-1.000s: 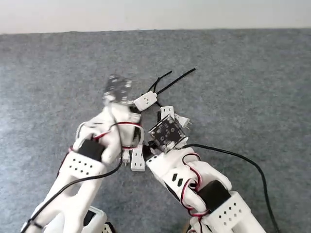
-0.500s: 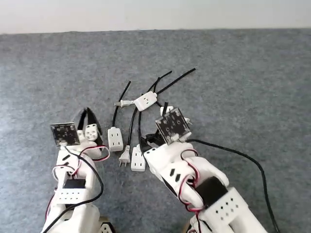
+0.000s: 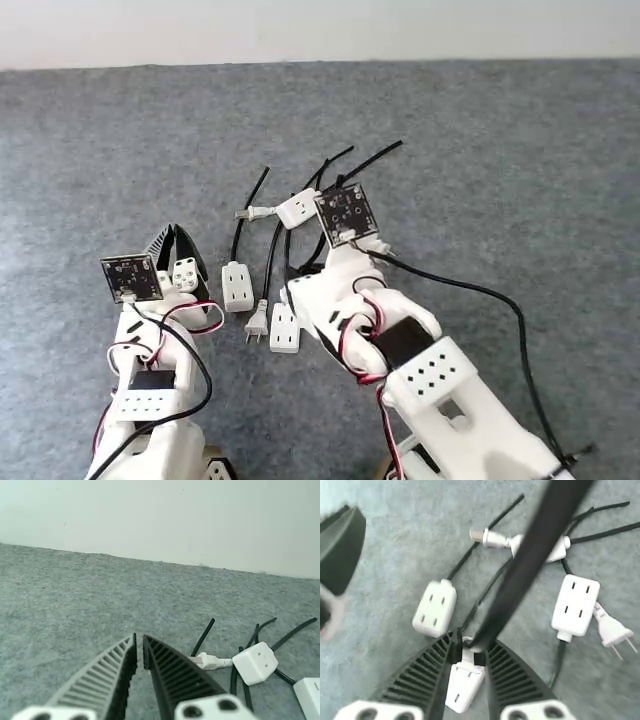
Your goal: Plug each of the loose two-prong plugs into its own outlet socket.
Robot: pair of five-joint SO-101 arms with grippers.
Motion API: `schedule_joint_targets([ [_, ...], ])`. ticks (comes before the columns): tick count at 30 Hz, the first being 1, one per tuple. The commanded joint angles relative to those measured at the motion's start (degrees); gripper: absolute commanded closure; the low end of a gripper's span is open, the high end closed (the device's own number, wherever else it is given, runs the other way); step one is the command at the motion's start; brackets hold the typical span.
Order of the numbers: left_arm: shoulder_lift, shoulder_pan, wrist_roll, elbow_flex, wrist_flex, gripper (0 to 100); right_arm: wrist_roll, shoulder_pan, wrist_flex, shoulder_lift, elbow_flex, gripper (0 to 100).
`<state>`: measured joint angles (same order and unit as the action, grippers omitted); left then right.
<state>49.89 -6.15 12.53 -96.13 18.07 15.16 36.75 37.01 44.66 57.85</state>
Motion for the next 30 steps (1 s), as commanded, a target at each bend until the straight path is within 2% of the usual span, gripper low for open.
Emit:
schedule_joint_targets([
  [1,0.8,-0.4,0.6,0.6,1.4,98,2.5,0.0,-3.6,-2.4,-2.5,99.1],
  [12,0.8,-0.4,0.6,0.6,1.3,98,3.5,0.0,-5.5,-9.2,-2.6,99.1],
  [24,0.8,-0.4,0.4,0.6,-0.2,98,3.5,3.5,-5.4,-10.1,-2.3,99.1],
  [30,0.7,-0.4,0.4,0.6,-0.3,98,3.5,2.9,-5.0,-10.2,-1.9,99.1],
])
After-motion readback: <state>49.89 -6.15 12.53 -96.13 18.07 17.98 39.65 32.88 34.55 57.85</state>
